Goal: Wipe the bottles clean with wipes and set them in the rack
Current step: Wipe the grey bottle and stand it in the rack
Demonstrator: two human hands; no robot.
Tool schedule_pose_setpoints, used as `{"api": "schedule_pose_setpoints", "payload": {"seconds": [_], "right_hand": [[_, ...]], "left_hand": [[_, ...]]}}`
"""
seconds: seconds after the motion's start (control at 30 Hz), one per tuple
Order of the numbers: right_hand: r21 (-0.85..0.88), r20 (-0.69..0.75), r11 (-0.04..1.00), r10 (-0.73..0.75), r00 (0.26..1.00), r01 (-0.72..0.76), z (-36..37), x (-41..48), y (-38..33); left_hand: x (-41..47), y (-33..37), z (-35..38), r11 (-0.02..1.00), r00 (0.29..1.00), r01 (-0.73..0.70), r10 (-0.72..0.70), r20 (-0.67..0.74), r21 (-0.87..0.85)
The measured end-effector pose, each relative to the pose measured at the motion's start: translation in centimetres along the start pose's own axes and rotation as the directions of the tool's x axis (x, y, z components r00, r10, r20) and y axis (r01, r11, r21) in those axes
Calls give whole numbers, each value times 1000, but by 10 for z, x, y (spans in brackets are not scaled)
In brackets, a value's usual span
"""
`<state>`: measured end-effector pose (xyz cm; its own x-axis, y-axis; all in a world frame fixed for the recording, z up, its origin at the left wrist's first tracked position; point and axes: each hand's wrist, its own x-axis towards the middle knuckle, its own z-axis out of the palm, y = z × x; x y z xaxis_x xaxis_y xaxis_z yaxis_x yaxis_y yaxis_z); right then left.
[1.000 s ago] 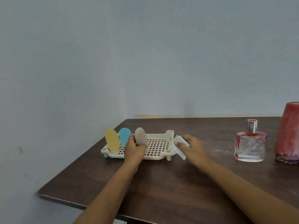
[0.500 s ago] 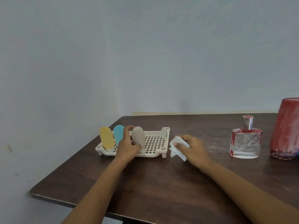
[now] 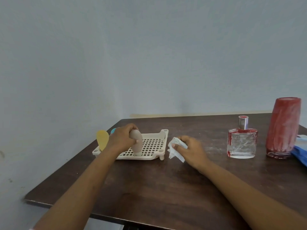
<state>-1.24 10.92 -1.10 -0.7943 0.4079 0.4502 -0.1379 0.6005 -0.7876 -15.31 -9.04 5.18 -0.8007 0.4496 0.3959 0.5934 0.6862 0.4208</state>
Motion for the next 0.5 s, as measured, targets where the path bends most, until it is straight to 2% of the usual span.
{"api": "schedule_pose_setpoints", "payload": {"seconds": [0.1,0.17,0.5], "right_hand": [[-3,2,1000,-1,1000,1,-1,-1,-3],[3,1,1000,-3,1000,3,-1,-2,-4],[-15,-7,1000,-19,1000,19,-2,-2,-8]], "left_hand": [[7,1,-12,961,997,-35,16,72,273],[11,1,-17,929,992,-71,29,121,363],[37,1,-31,812,950,-206,33,309,546]]}}
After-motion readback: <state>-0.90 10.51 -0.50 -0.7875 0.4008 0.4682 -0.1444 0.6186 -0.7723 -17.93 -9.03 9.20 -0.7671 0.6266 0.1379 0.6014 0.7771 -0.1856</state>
